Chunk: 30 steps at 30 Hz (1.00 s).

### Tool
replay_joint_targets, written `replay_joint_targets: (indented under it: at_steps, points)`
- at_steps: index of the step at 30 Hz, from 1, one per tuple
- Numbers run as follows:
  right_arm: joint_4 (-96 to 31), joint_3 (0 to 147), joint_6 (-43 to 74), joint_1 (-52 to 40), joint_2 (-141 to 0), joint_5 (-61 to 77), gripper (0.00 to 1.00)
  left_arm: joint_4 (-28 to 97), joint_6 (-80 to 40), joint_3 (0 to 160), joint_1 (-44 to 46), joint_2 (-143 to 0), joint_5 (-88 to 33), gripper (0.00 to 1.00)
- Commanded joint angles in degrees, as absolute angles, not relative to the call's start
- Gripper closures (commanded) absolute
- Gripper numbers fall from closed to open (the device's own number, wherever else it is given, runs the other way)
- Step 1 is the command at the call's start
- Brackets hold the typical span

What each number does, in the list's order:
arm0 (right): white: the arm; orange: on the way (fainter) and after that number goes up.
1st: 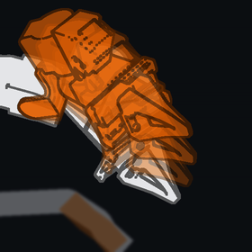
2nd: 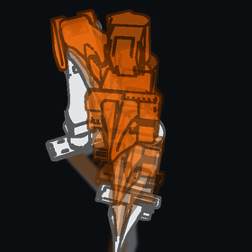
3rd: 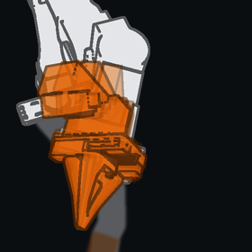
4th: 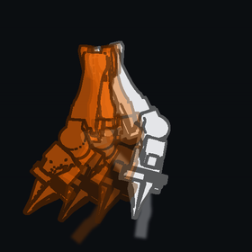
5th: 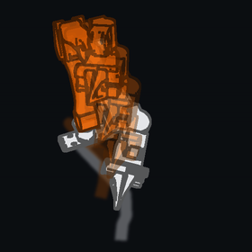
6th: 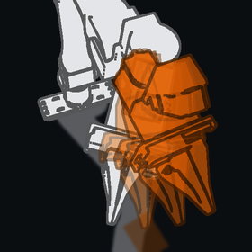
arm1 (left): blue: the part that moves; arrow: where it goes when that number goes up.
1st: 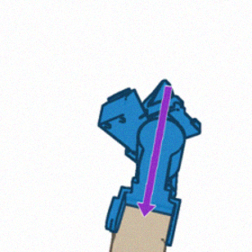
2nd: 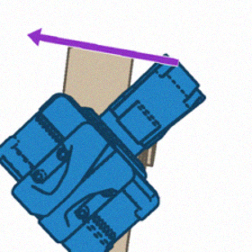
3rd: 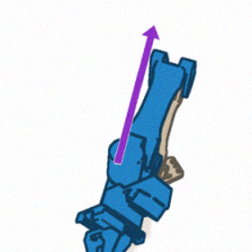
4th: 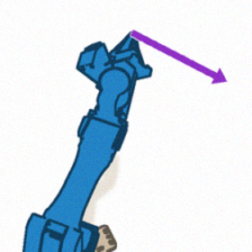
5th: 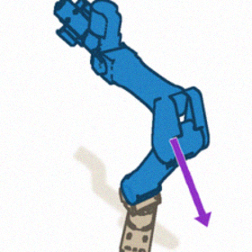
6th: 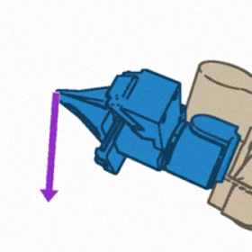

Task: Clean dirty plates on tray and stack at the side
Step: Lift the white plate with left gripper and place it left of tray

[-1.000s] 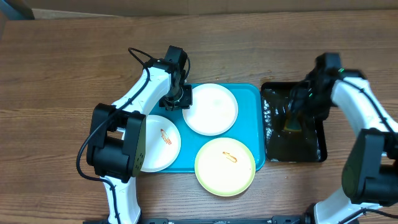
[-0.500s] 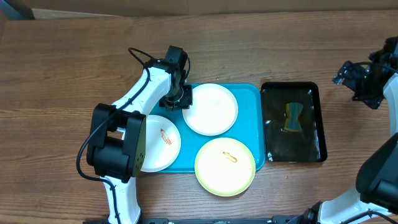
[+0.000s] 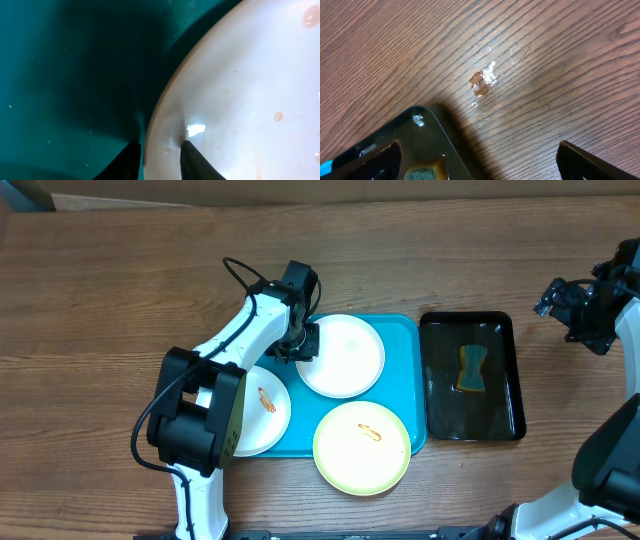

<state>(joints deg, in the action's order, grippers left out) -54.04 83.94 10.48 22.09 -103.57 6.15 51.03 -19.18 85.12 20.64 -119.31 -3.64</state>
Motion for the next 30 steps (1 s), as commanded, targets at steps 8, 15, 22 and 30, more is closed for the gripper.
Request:
replay_joint_targets:
  at_steps: [8, 15, 22, 30]
  points:
    - [-53.8, 83.9, 10.7, 21.9, -103.0, 6.0, 0.00, 50.0, -19.7, 83.9, 20.5, -119.4, -2.0, 0.96]
    - [-53.8, 83.9, 10.7, 21.9, -103.0, 6.0, 0.00, 56.8, -19.7, 99.1, 19.1, -118.6, -4.3, 0.96]
    - [-53.8, 83.9, 10.7, 21.9, -103.0, 6.0, 0.00, 61.5, -19.7, 117.4, 20.5, -118.6, -4.5, 0.96]
    - [-53.8, 83.9, 10.7, 21.9, -103.0, 6.0, 0.00, 55.5, -19.7, 120.2, 30.2, -119.3, -0.3, 0.96]
